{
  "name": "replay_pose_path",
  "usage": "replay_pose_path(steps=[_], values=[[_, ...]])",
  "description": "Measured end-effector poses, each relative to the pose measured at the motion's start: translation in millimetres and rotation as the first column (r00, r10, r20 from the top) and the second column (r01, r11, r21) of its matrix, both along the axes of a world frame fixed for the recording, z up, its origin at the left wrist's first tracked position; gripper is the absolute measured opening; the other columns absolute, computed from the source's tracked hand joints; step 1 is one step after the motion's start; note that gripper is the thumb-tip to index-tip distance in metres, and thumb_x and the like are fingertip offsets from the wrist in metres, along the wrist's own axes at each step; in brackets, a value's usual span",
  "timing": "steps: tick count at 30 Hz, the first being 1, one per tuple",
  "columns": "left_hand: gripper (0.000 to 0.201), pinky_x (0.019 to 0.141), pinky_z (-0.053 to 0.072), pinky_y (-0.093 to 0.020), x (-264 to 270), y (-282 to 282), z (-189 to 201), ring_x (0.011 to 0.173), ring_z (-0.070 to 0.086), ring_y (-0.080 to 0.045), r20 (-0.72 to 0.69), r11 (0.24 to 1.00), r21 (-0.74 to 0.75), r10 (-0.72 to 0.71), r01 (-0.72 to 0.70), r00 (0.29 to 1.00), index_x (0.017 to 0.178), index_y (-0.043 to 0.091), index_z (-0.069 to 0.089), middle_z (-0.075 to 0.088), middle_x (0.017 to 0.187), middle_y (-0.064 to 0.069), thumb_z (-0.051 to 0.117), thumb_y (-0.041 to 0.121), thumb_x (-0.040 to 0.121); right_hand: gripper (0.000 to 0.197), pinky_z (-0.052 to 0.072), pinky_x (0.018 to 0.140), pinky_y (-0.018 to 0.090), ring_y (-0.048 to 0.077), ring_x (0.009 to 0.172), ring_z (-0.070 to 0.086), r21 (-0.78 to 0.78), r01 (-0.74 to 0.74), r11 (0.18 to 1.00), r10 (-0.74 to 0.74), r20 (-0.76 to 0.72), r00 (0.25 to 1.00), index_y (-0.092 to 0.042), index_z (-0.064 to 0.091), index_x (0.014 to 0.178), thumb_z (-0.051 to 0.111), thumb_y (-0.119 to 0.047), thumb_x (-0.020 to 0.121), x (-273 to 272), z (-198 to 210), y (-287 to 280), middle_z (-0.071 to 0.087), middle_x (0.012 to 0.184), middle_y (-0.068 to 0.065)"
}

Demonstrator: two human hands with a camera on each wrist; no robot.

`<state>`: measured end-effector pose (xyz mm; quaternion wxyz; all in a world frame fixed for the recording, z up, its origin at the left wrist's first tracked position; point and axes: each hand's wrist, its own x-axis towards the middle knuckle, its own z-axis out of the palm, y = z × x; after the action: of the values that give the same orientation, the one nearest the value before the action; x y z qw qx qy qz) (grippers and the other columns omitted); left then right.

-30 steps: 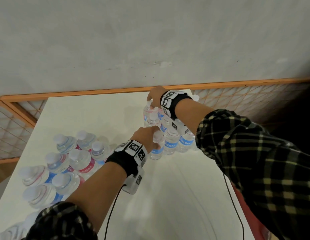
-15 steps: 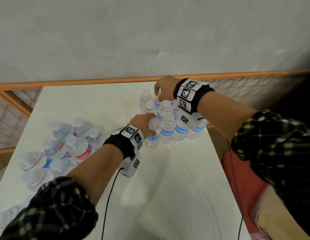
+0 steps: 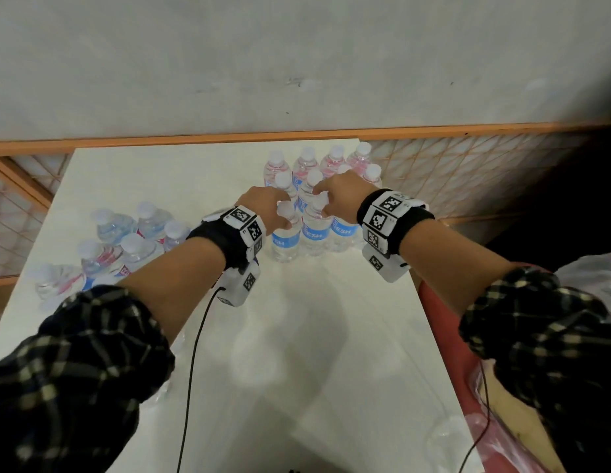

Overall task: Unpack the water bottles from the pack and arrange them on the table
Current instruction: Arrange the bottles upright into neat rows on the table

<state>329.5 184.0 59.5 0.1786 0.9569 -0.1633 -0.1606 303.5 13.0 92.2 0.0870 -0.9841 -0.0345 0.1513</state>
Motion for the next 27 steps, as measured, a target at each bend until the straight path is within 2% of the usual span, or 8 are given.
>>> replay_pose_path(steps=[2, 4, 7, 8, 10, 14, 18, 27], values=[[0.056, 0.097, 0.045, -0.036, 1, -2, -1, 0.116, 0.054, -0.026, 0.005, 1.000, -0.001, 0.013, -0.013, 1.000, 0.130, 0.020, 0.053, 0.058, 0.128, -0.006, 0.073, 0.031, 0.079, 0.039, 0.041, 0.083, 0.031, 0.032, 0.110, 0.055, -0.013, -0.009, 1.000, 0.009, 0.015, 1.000, -0.014, 0.056, 0.128, 0.058, -0.014, 0.089, -2, -4, 0, 0.062, 0.120, 0.015], [0.060, 0.099, 0.044, -0.035, 2, -3, -4, 0.118, 0.053, -0.027, 0.005, 0.999, -0.014, 0.038, -0.038, 0.999, 0.134, 0.021, 0.051, 0.057, 0.130, -0.007, 0.073, 0.031, 0.079, 0.031, 0.035, 0.074, 0.028, 0.032, 0.103, 0.057, -0.016, -0.021, 1.000, 0.021, 0.031, 0.999, -0.011, 0.061, 0.118, 0.053, -0.009, 0.088, -3, -6, 1, 0.064, 0.108, 0.016], [0.061, 0.098, 0.044, -0.035, 3, -4, -6, 0.117, 0.054, -0.027, 0.009, 0.998, -0.029, 0.057, -0.057, 0.998, 0.134, 0.021, 0.050, 0.057, 0.130, -0.008, 0.073, 0.030, 0.079, 0.021, 0.031, 0.071, 0.027, 0.030, 0.092, 0.056, -0.014, -0.015, 1.000, 0.015, 0.022, 1.000, -0.010, 0.064, 0.101, 0.051, -0.004, 0.086, -3, -5, 3, 0.058, 0.090, 0.016], [0.061, 0.098, 0.045, -0.035, 3, -5, -6, 0.117, 0.054, -0.027, 0.008, 0.998, -0.027, 0.059, -0.059, 0.998, 0.135, 0.021, 0.050, 0.057, 0.129, -0.008, 0.073, 0.030, 0.079, 0.020, 0.032, 0.071, 0.027, 0.030, 0.092, 0.056, -0.015, -0.013, 1.000, 0.014, 0.019, 1.000, -0.011, 0.064, 0.100, 0.051, -0.003, 0.086, -3, -5, 4, 0.058, 0.091, 0.016], [0.060, 0.099, 0.044, -0.035, 4, -6, -5, 0.118, 0.054, -0.028, 0.011, 0.998, -0.021, 0.056, -0.055, 0.998, 0.135, 0.020, 0.049, 0.057, 0.129, -0.008, 0.072, 0.029, 0.080, 0.028, 0.038, 0.075, 0.028, 0.032, 0.101, 0.058, -0.012, -0.010, 1.000, 0.011, 0.027, 1.000, -0.008, 0.063, 0.113, 0.053, -0.003, 0.087, -1, -6, 6, 0.063, 0.107, 0.017], [0.057, 0.099, 0.045, -0.036, 4, -8, -5, 0.117, 0.054, -0.029, 0.019, 0.998, -0.019, 0.056, -0.056, 0.998, 0.134, 0.018, 0.051, 0.059, 0.127, -0.010, 0.072, 0.026, 0.081, 0.046, 0.042, 0.096, 0.033, 0.032, 0.120, 0.051, -0.016, 0.010, 1.000, -0.010, 0.023, 1.000, -0.011, 0.051, 0.135, 0.056, -0.007, 0.090, 2, -5, 6, 0.055, 0.130, 0.017], [0.052, 0.097, 0.046, -0.037, 5, -9, -5, 0.114, 0.056, -0.030, 0.018, 0.999, -0.012, 0.053, -0.053, 0.998, 0.130, 0.015, 0.054, 0.061, 0.123, -0.010, 0.070, 0.025, 0.082, 0.045, 0.043, 0.097, 0.034, 0.032, 0.118, 0.052, -0.017, 0.028, 0.999, -0.027, 0.024, 0.999, -0.012, 0.050, 0.136, 0.055, -0.007, 0.091, 2, -5, 7, 0.054, 0.131, 0.017], [0.064, 0.099, 0.043, -0.034, 6, -6, -5, 0.118, 0.053, -0.028, -0.018, 0.998, -0.013, 0.062, -0.063, 0.998, 0.138, 0.021, 0.045, 0.055, 0.132, -0.009, 0.072, 0.030, 0.081, 0.040, 0.045, 0.092, 0.034, 0.032, 0.114, 0.055, -0.010, 0.042, 0.999, -0.042, 0.049, 0.998, -0.009, 0.056, 0.130, 0.053, -0.005, 0.090, -1, -4, 10, 0.059, 0.125, 0.017]])
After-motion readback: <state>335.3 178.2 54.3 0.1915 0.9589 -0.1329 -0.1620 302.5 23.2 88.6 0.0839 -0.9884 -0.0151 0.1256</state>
